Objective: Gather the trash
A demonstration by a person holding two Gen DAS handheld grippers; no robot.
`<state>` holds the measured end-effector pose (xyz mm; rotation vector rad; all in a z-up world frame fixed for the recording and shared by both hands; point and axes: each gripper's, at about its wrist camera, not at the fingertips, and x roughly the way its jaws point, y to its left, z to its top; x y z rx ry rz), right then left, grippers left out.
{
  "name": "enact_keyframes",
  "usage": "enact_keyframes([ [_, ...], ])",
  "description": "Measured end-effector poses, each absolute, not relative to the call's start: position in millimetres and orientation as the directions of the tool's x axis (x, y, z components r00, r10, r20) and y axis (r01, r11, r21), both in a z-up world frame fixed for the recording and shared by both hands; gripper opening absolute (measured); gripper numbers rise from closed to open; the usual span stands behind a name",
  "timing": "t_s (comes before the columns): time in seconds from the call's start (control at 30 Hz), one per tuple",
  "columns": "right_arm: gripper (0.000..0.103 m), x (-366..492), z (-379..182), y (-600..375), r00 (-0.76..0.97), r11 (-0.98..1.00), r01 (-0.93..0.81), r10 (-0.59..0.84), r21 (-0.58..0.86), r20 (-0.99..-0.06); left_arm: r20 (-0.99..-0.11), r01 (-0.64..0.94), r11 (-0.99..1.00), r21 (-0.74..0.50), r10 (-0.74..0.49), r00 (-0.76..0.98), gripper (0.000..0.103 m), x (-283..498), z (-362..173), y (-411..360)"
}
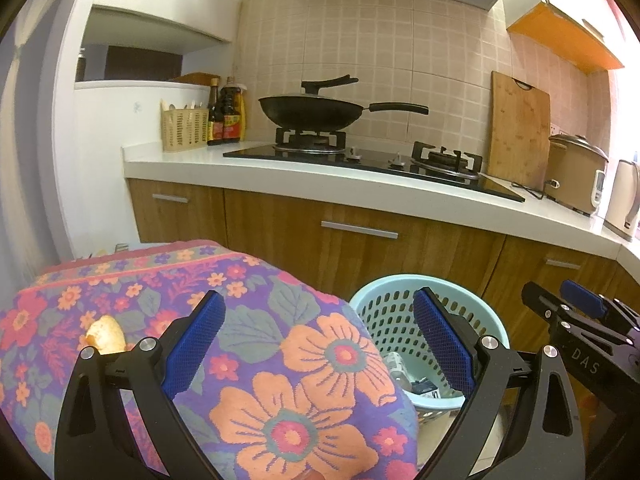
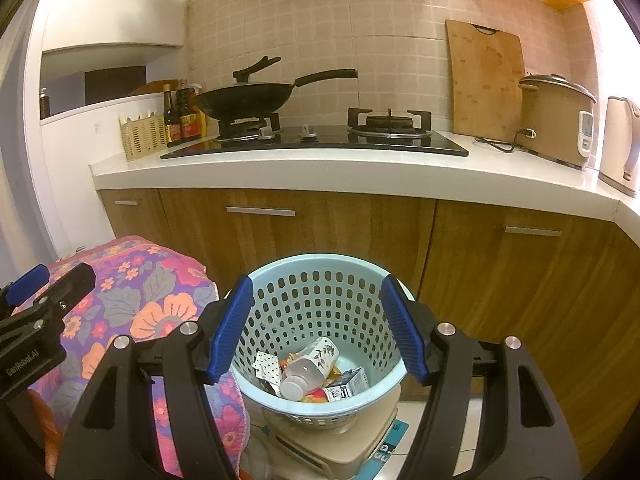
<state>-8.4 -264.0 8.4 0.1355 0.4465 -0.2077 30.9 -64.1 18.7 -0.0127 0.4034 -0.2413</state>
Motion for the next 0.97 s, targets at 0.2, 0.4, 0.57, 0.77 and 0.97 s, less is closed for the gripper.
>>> enact_keyframes([
  [0.2,0.063,-5.1,9.4,-259.6,0.885,0.974,0.214,-0.159,0.078,-0.437,-0.381,0.226,0.974,-0.035,-0.222,0.898,0.092,28.5,19.0,-68.1],
  [0.4,0.063,-4.3,10.1,-261.0,0.886,0.973,0.216,-0.162,0.077,-0.434,-0.38,0.219,0.975,-0.03,-0.214,0.9,0.092,27.3,19.4,-69.7],
  [0.57,0.063,-1.9,9.2,-262.5,0.884,0.973,0.218,-0.163,0.078,-0.439,-0.392,0.225,0.974,-0.038,-0.221,0.893,0.092,27.6,18.5,-69.2],
  [0.77,0.067,-0.9,9.7,-259.9,0.886,0.975,0.209,-0.156,0.076,-0.437,-0.401,0.214,0.977,-0.023,-0.205,0.893,0.093,28.5,17.8,-70.8],
  [0.97,0.067,-1.5,8.1,-261.4,0.885,0.975,0.209,-0.154,0.079,-0.439,-0.401,0.214,0.976,-0.037,-0.211,0.892,0.093,27.9,18.5,-69.7],
])
